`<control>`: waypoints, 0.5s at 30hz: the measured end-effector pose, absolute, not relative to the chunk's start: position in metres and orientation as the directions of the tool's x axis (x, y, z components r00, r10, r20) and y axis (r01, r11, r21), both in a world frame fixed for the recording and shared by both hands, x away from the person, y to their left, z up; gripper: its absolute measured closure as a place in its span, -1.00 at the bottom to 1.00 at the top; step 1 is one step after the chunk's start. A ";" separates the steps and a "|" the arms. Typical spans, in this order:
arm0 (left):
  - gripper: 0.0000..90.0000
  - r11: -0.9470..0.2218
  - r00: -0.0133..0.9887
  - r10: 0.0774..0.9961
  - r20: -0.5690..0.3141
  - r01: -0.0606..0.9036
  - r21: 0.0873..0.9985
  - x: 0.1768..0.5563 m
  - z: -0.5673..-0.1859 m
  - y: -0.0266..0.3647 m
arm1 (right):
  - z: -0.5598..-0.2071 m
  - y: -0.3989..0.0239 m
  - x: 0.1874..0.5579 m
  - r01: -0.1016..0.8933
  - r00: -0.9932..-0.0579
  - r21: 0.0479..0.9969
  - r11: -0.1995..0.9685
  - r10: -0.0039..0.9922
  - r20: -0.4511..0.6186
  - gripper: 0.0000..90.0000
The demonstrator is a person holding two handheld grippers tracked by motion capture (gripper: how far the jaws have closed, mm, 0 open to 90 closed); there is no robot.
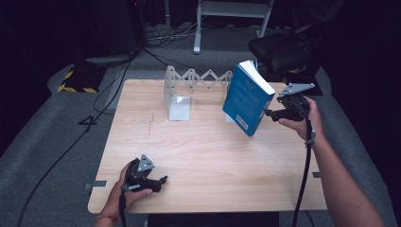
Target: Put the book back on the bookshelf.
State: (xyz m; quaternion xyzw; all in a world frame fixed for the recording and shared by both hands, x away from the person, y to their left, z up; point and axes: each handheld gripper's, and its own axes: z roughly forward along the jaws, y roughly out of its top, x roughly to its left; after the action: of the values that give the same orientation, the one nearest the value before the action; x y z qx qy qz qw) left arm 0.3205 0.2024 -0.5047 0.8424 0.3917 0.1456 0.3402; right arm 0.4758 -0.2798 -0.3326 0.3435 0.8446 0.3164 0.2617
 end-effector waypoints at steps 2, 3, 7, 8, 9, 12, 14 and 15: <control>-0.69 -0.462 0.651 0.759 -0.021 0.561 0.687 0.321 -0.505 0.202 | -0.337 -0.283 0.473 0.411 -0.634 0.713 0.569 0.740 -0.225 -0.38; -0.69 -0.461 0.650 0.759 -0.021 0.561 0.688 0.320 -0.505 0.202 | -0.340 -0.284 0.471 0.406 -0.638 0.713 0.572 0.736 -0.227 -0.38; -0.69 -0.462 0.651 0.759 -0.020 0.560 0.688 0.321 -0.505 0.202 | -0.351 -0.290 0.463 0.408 -0.640 0.711 0.573 0.735 -0.224 -0.36; -0.70 -0.462 0.651 0.759 -0.021 0.561 0.687 0.320 -0.505 0.202 | -0.353 -0.291 0.462 0.409 -0.644 0.709 0.575 0.732 -0.222 -0.36; -0.69 -0.461 0.650 0.759 -0.021 0.561 0.688 0.320 -0.505 0.202 | -0.356 -0.292 0.461 0.410 -0.648 0.708 0.575 0.730 -0.218 -0.36; -0.70 -0.461 0.650 0.759 -0.019 0.558 0.690 0.321 -0.505 0.202 | -0.364 -0.295 0.456 0.418 -0.659 0.692 0.588 0.721 -0.215 -0.36; -0.70 -0.461 0.650 0.759 -0.019 0.558 0.690 0.321 -0.505 0.202 | -0.367 -0.295 0.452 0.413 -0.660 0.694 0.590 0.719 -0.219 -0.36; -0.70 -0.459 0.650 0.760 -0.020 0.559 0.690 0.321 -0.505 0.202 | -0.370 -0.296 0.449 0.411 -0.664 0.693 0.593 0.716 -0.218 -0.36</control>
State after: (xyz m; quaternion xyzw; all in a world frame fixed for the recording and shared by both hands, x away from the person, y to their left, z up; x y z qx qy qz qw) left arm 0.3208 0.2021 -0.5050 0.8414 0.3919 0.1472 0.3417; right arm 0.4489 -0.2961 -0.3701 0.3284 0.8579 0.3096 0.2456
